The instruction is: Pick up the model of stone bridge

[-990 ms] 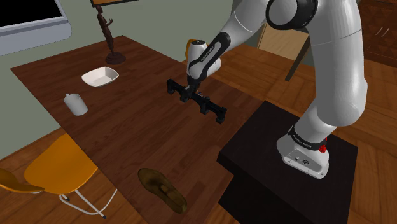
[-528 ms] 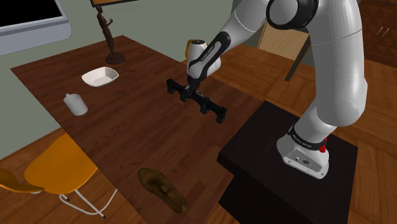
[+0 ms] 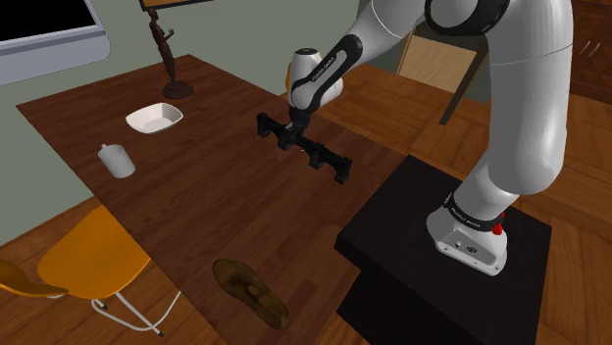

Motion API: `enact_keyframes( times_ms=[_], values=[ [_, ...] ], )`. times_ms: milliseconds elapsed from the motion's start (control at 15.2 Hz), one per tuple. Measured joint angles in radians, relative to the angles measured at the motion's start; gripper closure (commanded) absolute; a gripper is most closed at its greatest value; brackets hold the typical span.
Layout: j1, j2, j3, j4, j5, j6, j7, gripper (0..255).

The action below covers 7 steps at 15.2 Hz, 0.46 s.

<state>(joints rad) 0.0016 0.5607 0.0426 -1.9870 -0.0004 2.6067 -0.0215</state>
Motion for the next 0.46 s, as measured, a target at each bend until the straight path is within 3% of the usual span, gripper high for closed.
enact_keyframes(
  times_ms=[462],
  values=[
    [0.001,-0.070,0.003,-0.006,0.002,-0.064,0.003,255]
  ],
)
